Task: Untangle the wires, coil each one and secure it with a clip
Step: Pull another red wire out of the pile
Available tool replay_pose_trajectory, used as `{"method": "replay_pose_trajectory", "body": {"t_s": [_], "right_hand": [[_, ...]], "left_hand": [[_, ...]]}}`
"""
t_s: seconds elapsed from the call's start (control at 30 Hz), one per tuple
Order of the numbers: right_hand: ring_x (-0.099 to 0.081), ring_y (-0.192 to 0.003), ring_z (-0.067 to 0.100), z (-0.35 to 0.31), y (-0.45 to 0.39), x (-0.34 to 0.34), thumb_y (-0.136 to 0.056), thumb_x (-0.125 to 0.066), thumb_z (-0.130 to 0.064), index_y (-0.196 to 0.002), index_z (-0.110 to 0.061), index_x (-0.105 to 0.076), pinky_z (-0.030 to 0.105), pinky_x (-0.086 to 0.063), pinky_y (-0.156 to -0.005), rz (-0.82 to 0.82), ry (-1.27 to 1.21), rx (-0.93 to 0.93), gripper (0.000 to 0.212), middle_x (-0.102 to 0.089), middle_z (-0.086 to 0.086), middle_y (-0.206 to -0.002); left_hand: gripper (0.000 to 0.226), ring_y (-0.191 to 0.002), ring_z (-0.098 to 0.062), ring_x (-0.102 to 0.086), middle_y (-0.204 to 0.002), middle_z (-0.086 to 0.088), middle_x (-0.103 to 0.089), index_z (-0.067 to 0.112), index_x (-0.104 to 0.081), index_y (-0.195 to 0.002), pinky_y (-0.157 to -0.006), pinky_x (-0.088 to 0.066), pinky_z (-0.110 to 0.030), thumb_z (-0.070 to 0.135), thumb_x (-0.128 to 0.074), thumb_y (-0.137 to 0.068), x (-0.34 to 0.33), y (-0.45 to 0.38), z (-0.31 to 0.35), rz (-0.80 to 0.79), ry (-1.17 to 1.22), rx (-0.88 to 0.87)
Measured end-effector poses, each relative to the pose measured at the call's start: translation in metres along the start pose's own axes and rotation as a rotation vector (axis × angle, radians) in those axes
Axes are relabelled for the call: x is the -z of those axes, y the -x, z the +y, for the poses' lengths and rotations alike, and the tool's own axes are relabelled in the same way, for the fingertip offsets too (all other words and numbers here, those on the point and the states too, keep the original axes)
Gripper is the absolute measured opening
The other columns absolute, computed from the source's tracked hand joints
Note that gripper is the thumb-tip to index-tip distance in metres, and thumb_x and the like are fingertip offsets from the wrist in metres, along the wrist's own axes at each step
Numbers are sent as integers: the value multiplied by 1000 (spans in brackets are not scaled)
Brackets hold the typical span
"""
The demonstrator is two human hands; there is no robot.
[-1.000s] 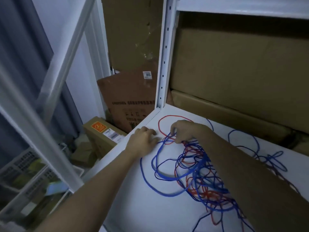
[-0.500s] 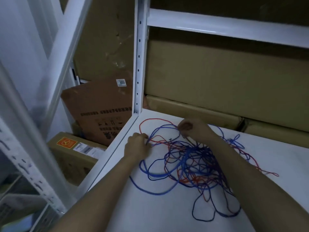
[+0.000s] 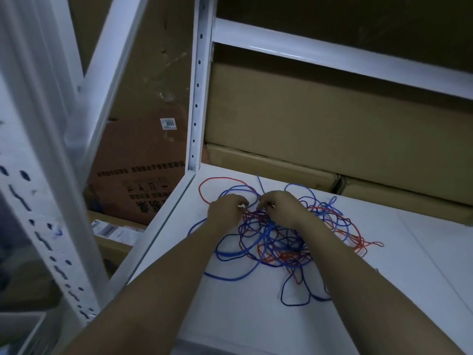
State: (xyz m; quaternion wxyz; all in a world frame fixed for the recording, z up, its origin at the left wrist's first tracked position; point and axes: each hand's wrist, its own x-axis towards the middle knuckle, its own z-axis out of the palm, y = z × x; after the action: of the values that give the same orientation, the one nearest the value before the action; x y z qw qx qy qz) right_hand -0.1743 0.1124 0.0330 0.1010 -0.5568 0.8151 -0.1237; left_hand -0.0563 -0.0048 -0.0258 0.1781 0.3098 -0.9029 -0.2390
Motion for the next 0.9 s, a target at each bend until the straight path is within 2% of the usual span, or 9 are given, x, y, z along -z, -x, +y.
{"method": "replay_pose_trajectory", "body": {"t_s": [0.2, 0.3, 0.37, 0.43, 0.5, 0.57, 0.67, 0.8, 0.9], "right_hand": [[-52, -121, 22, 5, 16, 8, -89, -50, 0, -90, -16, -75, 36, -46, -97, 26, 24, 31, 30, -56, 2, -136], [-60, -106, 12, 6, 19, 20, -90, -48, 0, -90, -13, -76, 30, -49, -93, 25, -130, -26, 31, -68, 1, -114], [-62, -85, 4, 6, 16, 31, -94, -45, -2, -97, -12, -72, 20, -49, -75, 38, -182, -62, 29, -68, -2, -92], [-61, -85, 16, 8, 12, 39, -99, -47, -13, -110, -14, -65, 28, -47, -71, 69, -218, -77, 22, -66, 4, -96], [-58, -87, 20, 10, 7, 46, -99, -51, -25, -119, -14, -60, 30, -42, -73, 118, -284, -68, 24, -63, 5, -101], [-54, -88, 17, 10, 4, 54, -97, -54, -29, -111, -10, -64, 27, -39, -74, 156, -346, -28, 25, -60, 1, -96], [-49, -65, 5, 11, 4, 68, -96, -56, -23, -80, -14, -64, 18, -36, -61, 185, -452, 5, 21, -54, -5, -69], [-55, -71, 12, 20, 0, 92, -94, -60, -22, -80, -5, -68, 27, -44, -72, 222, -570, 13, 23, -60, 0, -72], [-52, -65, 8, 22, -3, 121, -92, -62, -17, -75, -8, -69, 27, -40, -68, 391, -540, 67, 21, -62, -2, -66]], "left_hand": [[25, -99, -25, -63, -107, -7, -69, 12, -68, -111, -82, -49, -33, 22, -49, -99, 9, -9, 1, 159, 93, -46], [21, -92, -24, -64, -100, -11, -71, 7, -70, -107, -82, -50, -32, 17, -55, -96, 21, -15, 9, 239, 314, -78], [16, -80, -22, -63, -86, -11, -69, 8, -72, -94, -78, -51, -35, 13, -57, -93, 33, -17, 22, 281, 414, -112], [16, -72, -19, -62, -77, -11, -67, 3, -69, -84, -74, -52, -33, 9, -57, -92, 49, -17, 40, 295, 477, -157], [14, -72, -13, -66, -79, -9, -69, -1, -69, -94, -75, -53, -22, 5, -57, -93, 64, -18, 62, 266, 639, -153], [15, -76, -13, -68, -82, -8, -70, -2, -67, -103, -82, -55, -24, 2, -57, -93, 74, -23, 82, 247, 769, -153], [13, -67, -4, -68, -80, -8, -67, -4, -65, -101, -77, -55, -21, -4, -55, -92, 87, -27, 110, 247, 878, -192], [13, -60, 0, -67, -79, -8, -64, 0, -61, -98, -68, -55, -14, -9, -52, -92, 106, -28, 137, 279, 1065, -179], [19, -60, 0, -66, -79, -9, -63, 4, -59, -87, -67, -55, -15, -10, -48, -93, 123, -32, 155, 339, 1059, -223]]}}
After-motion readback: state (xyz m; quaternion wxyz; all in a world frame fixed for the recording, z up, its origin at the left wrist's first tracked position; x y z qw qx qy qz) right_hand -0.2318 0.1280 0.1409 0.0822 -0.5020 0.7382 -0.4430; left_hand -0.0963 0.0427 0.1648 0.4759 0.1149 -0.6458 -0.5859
